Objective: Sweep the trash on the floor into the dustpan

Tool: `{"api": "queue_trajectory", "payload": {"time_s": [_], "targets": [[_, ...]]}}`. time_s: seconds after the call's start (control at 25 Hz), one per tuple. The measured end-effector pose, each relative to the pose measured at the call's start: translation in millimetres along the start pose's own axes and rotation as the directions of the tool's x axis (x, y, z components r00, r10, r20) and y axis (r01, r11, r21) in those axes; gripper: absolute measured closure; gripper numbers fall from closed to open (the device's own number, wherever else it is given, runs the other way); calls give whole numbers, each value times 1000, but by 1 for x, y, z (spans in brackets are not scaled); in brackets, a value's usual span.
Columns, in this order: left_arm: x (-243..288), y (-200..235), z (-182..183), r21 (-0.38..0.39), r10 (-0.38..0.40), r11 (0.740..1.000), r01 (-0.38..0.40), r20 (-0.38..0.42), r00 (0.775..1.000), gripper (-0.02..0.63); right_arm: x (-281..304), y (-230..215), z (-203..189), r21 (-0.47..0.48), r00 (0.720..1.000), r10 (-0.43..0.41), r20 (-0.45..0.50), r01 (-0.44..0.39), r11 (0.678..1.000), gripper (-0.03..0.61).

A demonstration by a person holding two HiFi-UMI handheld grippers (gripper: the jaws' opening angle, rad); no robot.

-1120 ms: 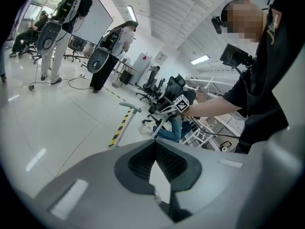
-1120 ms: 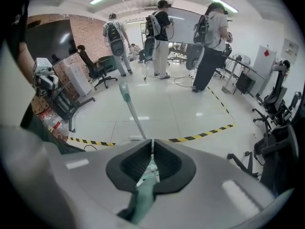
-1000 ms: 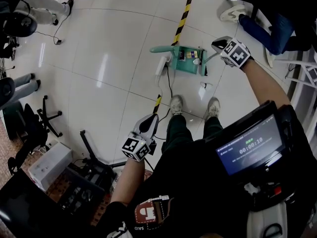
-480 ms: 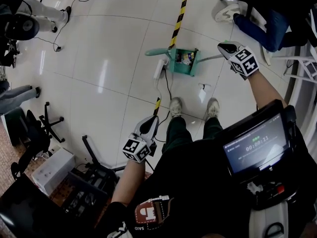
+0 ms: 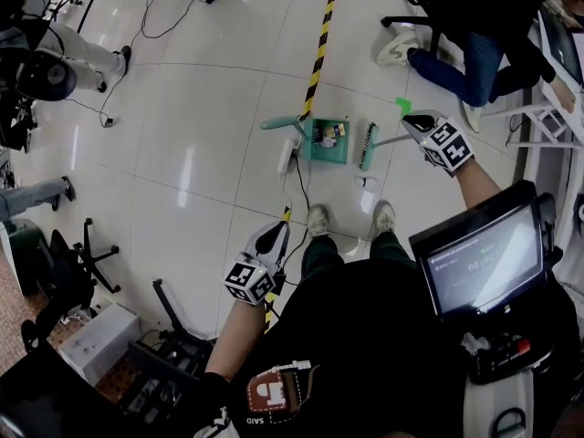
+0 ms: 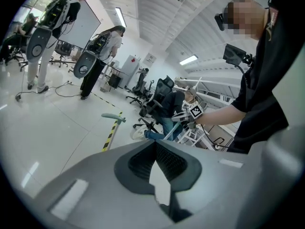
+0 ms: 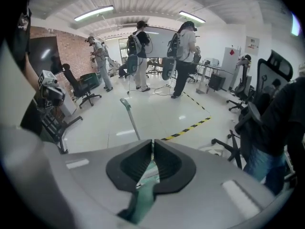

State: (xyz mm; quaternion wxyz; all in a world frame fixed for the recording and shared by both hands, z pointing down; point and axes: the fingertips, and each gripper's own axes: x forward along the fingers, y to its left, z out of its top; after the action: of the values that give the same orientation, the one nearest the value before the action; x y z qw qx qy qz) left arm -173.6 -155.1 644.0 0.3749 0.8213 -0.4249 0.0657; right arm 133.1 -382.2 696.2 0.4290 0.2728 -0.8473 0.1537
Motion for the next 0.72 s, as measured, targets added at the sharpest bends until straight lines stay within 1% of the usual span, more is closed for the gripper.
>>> {"api": "queue_trajectory", "payload": {"time_s": [0.08,0.16,0.32,0.44,0.52,0.64,0.72], "targets": [[5,-4,14,36,-53,998,53,5,999,615,-31,5,-6,37,999,-49,-1,49,998,563],[6,-13,26,68,-105,992,105,-6,994,615,-62,16,-15,81,996,-86,0,86,993,563],[8,-37,53,134,-195,971,198,-39,980,615,-126,41,-35,174,987,-160,5,157,972,563],[13,-55,51,177,-247,951,253,-55,968,615,-168,59,-67,232,979,-202,4,196,953,563],[20,-75,50,207,-275,937,283,-65,959,615,-193,69,-91,257,974,-225,7,216,942,563],[23,-113,46,261,-323,905,336,-90,942,615,-235,89,-120,282,962,-273,23,256,925,563],[16,-145,31,288,-345,886,363,-113,932,615,-262,110,-144,290,955,-294,36,272,918,563]]}}
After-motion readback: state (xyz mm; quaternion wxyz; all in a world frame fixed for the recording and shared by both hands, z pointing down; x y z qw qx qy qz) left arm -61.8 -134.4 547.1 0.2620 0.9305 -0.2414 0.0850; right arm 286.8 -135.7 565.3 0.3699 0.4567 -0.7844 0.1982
